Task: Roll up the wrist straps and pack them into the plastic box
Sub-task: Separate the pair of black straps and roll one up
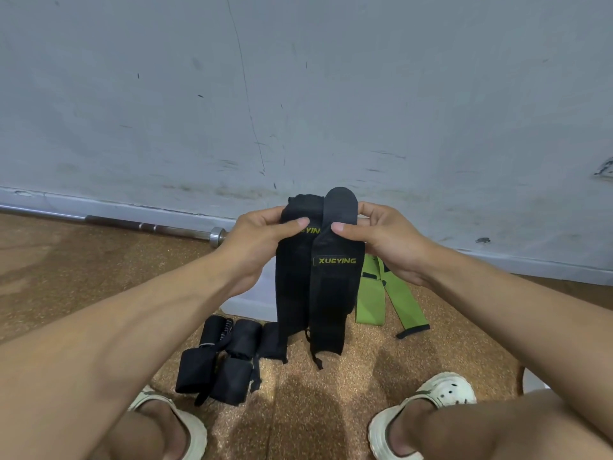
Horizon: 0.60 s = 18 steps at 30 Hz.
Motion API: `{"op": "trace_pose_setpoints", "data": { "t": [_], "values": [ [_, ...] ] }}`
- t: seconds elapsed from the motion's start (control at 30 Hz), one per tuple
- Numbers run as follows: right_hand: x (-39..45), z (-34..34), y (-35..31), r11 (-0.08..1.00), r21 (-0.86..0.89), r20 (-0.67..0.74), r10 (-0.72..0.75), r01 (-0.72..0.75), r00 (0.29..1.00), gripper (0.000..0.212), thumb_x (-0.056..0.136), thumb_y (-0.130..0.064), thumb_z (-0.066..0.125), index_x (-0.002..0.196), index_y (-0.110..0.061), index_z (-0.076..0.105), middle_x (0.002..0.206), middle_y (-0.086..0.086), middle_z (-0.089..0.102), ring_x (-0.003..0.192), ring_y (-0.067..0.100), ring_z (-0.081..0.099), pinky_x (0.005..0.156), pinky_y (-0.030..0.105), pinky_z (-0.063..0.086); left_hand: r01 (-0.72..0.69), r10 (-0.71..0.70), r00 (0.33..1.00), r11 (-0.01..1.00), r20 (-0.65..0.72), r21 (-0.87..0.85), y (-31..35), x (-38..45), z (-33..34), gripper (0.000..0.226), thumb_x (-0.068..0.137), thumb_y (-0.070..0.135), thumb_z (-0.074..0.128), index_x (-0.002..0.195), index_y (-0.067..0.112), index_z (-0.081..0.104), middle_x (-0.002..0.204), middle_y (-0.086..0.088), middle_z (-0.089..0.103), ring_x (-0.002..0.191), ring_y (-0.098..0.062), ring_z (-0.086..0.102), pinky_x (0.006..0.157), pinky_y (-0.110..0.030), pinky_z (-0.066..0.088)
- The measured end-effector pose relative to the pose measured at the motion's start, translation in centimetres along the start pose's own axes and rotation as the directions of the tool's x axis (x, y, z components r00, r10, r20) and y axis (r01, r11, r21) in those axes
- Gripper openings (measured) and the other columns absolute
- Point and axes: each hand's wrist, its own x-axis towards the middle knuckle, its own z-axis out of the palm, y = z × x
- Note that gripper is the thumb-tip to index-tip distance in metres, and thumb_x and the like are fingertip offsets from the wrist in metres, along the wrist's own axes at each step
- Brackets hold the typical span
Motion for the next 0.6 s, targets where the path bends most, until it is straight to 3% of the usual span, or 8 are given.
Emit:
{"op": "trace_pose_setpoints", "data": {
  "t": [0.2,0.3,0.47,0.6],
  "values": [
    [-0.3,0.3,-0.1,0.998,-0.055,0.041,-0.038,0.040,0.998,0.034,0.091,-0.004,0.073,0.125,-0.006,0.069,0.111,0.010,0.078,0.106,0.025,0.075,0.095,0.035,0.059,0.135,-0.135,0.991,0.990,-0.002,-0.052,0.4,-0.4,0.3,0.032,0.098,0.036,0.064,0.120,0.014,0.073,0.110,-0.001,0.078,0.096,-0.010,0.073,0.084,-0.028,0.052],
    [-0.5,0.6,-0.2,0.993,-0.106,0.056,-0.051,0.056,0.997,0.032,0.092,-0.004,0.072,0.123,-0.008,0.071,0.108,0.009,0.079,0.102,0.025,0.076,0.092,0.034,0.061,0.158,-0.159,0.987,0.987,-0.023,-0.041,0.2,-0.4,0.5,0.030,0.100,0.034,0.063,0.122,0.016,0.072,0.110,0.000,0.078,0.092,-0.009,0.073,0.082,-0.028,0.053],
    [-0.6,1.1,-0.1,0.993,-0.096,0.024,-0.066,0.068,0.998,0.024,0.096,-0.014,0.070,0.119,-0.007,0.073,0.107,0.009,0.079,0.101,0.024,0.076,0.091,0.034,0.061,0.048,-0.051,0.998,0.996,-0.043,-0.073,0.6,-0.4,0.5,0.027,0.100,0.021,0.064,0.127,0.022,0.066,0.116,0.000,0.076,0.091,-0.011,0.074,0.078,-0.031,0.060],
    [-0.5,1.6,-0.2,0.987,-0.147,-0.100,-0.087,0.072,0.991,0.017,0.096,-0.023,0.071,0.102,-0.008,0.077,0.095,0.009,0.080,0.091,0.024,0.078,0.085,0.036,0.062,-0.049,0.037,0.991,0.994,-0.132,-0.093,0.5,-0.4,0.7,0.025,0.098,0.010,0.065,0.120,0.022,0.063,0.105,-0.003,0.076,0.085,-0.014,0.075,0.064,-0.027,0.058]
  ]
}}
